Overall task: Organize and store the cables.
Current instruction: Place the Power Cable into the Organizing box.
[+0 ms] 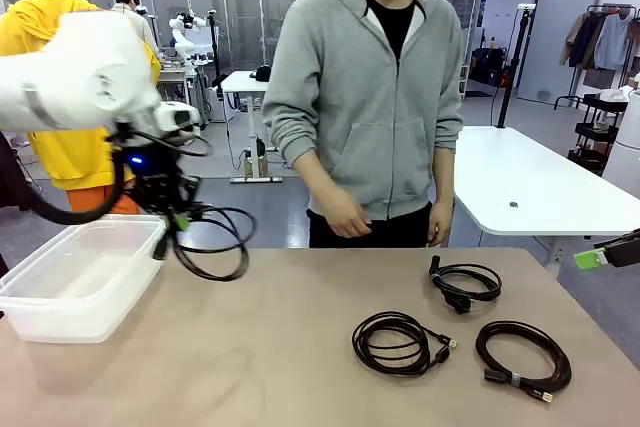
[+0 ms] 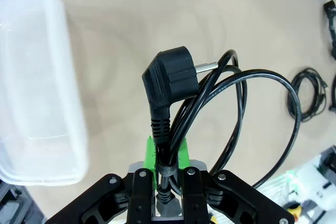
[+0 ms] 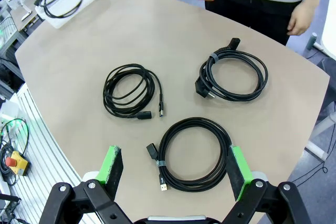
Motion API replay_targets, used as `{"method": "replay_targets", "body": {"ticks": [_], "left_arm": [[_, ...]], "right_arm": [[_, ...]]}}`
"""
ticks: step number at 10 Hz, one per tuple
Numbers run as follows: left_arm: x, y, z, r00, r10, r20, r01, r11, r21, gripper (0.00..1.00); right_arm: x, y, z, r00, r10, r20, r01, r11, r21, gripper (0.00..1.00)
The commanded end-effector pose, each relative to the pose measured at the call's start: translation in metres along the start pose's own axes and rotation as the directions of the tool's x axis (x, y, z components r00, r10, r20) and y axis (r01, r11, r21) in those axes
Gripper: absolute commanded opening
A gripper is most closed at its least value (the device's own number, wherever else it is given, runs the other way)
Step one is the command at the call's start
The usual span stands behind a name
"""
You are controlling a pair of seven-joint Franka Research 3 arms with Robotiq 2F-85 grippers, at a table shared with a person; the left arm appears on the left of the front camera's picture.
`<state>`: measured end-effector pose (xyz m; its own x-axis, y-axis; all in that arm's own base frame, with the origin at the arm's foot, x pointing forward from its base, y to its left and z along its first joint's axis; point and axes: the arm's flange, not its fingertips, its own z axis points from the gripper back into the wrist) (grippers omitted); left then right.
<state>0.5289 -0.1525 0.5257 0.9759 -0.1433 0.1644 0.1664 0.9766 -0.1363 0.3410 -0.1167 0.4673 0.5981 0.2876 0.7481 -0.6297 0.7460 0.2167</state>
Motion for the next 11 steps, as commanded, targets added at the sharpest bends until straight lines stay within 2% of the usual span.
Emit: {"method": "replay_targets", "body": {"ticks": [1,2,4,6,7,9,11], "left_arm": [[-0.022,0.052,0.024,0.996,-0.087,-0.003,0.087,0.995,-0.053,0.18],[-0.026,0.082,0.037,0.995,-0.101,0.027,0.102,0.994,-0.029,0.18],[-0.031,0.151,0.066,0.992,-0.094,0.082,0.1,0.993,-0.066,0.18],[-0.035,0.208,0.078,0.981,-0.159,0.108,0.167,0.983,-0.078,0.18],[-0.033,0.229,0.076,0.971,-0.186,0.152,0.199,0.977,-0.071,0.18],[-0.025,0.255,0.059,0.975,-0.146,0.17,0.162,0.983,-0.084,0.18],[-0.017,0.265,0.034,0.978,-0.103,0.182,0.119,0.99,-0.078,0.18]], "right_arm": [[-0.001,-0.002,0.0,1.0,0.015,0.015,-0.015,1.0,0.01,1.0],[-0.001,-0.002,0.0,1.0,0.015,0.015,-0.015,1.0,0.01,1.0],[-0.001,-0.002,0.0,1.0,0.015,0.015,-0.015,1.0,0.01,1.0],[-0.001,-0.002,0.0,1.0,0.015,0.015,-0.015,1.0,0.01,1.0],[-0.001,-0.002,0.0,1.0,0.015,0.015,-0.015,1.0,0.01,1.0],[-0.001,-0.002,0.0,1.0,0.015,0.015,-0.015,1.0,0.01,1.0],[-0.001,-0.002,0.0,1.0,0.015,0.015,-0.015,1.0,0.01,1.0]]}}
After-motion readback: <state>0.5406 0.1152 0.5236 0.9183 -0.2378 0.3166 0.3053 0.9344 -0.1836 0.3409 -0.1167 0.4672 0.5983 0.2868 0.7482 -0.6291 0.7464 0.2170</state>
